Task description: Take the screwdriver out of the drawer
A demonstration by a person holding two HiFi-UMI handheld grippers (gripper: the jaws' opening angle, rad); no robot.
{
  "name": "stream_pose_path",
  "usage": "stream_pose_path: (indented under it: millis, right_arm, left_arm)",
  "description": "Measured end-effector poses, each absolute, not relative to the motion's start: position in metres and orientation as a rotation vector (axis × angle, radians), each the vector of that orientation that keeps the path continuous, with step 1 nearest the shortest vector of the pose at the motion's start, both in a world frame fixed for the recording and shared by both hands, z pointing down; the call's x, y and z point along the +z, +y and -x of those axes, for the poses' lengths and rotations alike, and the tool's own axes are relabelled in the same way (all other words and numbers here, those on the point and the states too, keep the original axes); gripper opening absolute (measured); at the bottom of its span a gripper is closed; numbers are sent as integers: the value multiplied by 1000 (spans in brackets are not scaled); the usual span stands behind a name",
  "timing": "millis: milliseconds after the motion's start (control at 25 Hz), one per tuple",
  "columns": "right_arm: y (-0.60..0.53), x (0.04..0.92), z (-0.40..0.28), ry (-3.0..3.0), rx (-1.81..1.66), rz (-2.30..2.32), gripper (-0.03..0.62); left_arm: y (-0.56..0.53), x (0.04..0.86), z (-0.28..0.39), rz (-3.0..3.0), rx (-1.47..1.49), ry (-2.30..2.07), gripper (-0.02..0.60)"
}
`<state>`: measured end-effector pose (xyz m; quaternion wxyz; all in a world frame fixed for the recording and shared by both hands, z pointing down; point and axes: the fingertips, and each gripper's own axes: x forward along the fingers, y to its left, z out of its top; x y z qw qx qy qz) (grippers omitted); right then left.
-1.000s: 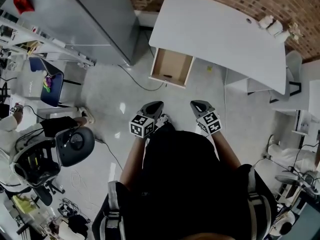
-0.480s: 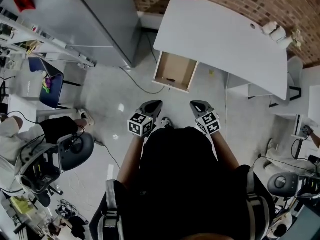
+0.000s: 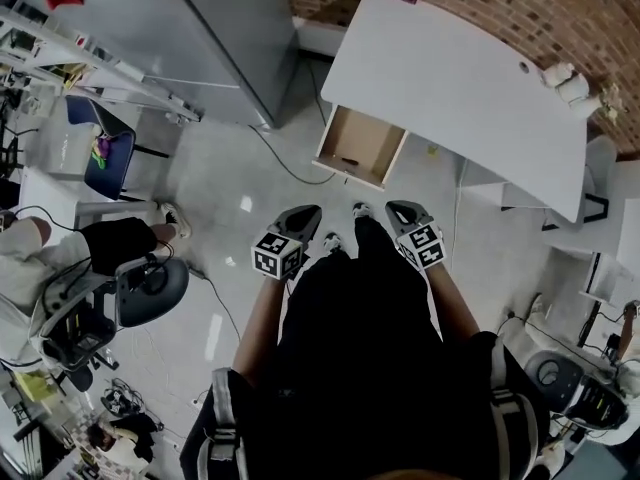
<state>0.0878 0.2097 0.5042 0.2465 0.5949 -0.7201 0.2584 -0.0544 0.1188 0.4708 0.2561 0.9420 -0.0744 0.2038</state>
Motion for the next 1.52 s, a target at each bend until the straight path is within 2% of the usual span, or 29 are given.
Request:
stream_pose_path:
  millis: [680,1520]
  right_arm:
    - [160,549,-133,-2062,737,-1267,56]
    - [99,682,-151,-2044,786,-787,56]
  left_arm:
    - [94,473,18,-2452,518,-444,26]
    - [94,514,43,-2219,520,-785,26]
